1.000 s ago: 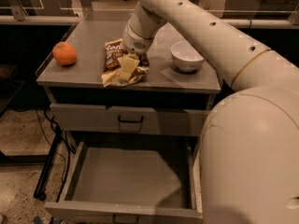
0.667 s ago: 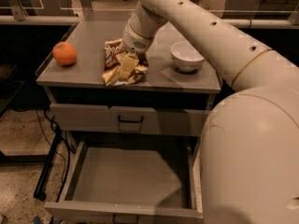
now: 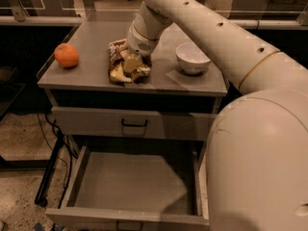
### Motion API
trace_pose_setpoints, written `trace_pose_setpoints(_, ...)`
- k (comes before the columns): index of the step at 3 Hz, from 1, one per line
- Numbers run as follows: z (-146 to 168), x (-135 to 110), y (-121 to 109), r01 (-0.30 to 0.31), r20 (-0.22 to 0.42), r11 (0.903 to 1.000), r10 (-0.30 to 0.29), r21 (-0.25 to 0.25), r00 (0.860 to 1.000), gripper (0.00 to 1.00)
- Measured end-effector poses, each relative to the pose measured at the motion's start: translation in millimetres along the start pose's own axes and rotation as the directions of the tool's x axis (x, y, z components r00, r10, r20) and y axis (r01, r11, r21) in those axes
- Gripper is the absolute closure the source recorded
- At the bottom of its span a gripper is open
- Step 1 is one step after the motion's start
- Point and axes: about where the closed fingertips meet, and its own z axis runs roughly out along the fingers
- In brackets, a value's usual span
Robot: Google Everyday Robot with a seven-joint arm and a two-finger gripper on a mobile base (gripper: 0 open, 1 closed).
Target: Place brown chip bag into middle drawer
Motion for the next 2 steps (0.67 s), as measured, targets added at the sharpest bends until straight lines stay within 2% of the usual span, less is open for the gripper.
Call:
trace_pose_setpoints(1, -3, -1, -1, 0.0, 0.0, 1.0, 0.0, 0.0, 1.0, 1.0)
trace_pose_setpoints(2, -22, -16, -9, 0.025, 0.034, 0.9988, -0.026, 0.043, 0.999, 1.0)
